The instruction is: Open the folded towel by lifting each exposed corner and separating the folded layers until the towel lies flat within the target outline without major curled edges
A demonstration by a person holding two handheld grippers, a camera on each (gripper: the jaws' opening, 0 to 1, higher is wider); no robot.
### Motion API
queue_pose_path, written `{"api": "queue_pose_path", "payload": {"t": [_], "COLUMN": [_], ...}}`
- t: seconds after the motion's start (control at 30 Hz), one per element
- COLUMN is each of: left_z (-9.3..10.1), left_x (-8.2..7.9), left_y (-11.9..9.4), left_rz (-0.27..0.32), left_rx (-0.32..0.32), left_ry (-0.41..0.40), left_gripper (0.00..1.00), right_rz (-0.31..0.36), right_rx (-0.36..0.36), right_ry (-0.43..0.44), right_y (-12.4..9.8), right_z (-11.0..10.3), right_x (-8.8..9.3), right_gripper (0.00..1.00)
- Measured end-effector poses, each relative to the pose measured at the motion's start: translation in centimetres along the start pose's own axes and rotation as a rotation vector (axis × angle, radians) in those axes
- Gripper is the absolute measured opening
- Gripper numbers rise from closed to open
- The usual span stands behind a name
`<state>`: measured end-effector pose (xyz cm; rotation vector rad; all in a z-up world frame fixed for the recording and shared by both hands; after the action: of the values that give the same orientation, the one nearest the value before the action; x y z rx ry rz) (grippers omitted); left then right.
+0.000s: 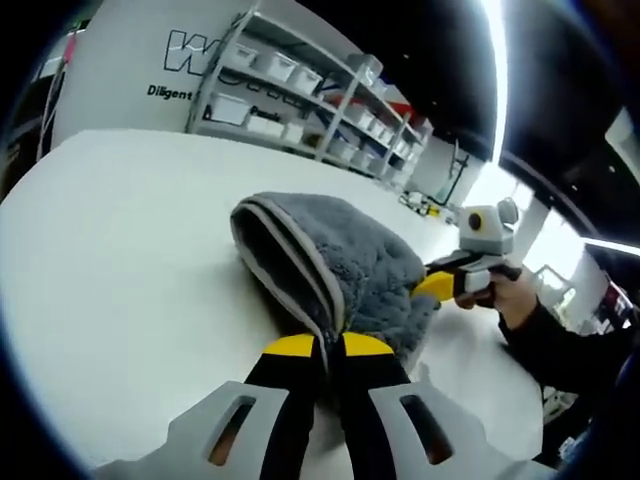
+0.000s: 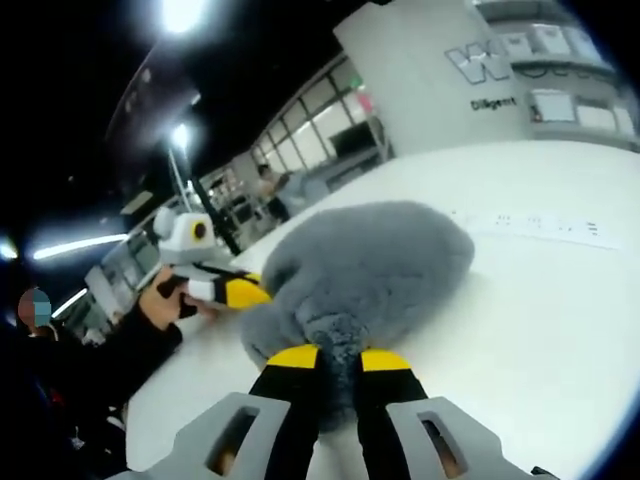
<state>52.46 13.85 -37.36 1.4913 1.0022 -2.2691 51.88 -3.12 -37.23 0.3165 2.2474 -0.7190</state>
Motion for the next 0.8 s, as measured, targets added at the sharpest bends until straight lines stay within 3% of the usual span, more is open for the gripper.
{"api": "queue_pose_path", "payload": {"t": [0.53, 0.8], "left_z": [2.0, 3.6], "left_x": [1.2, 1.8], "left_y": [-0.8, -1.9], "left_rz": [0.016, -0.004], "left_rx": [0.021, 0.022], "left_ry": [-0.023, 0.025], "left_gripper": [0.06, 0.06], "right_rz": [0.000, -0.028], "right_rx": [0.008, 0.001], "right_ry": [-0.017, -0.043], "right_y": [-1.5, -2.3], "right_z": [-1.5, -2.7], "right_x": [2.0, 3.2], "right_gripper": [0.07, 0.08]}}
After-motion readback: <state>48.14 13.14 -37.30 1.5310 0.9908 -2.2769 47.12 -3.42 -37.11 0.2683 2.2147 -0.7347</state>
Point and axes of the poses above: the point that each gripper's makers call its tool centre point, and the gripper's own axes: y roughly forward along the fingers, z roughly to its right, x roughly out of its underside, the point moved 4 cm from there along -y, roughly backward along the fingers, and after that the axes turned 11 degrees about y, right-handed, at the moved point
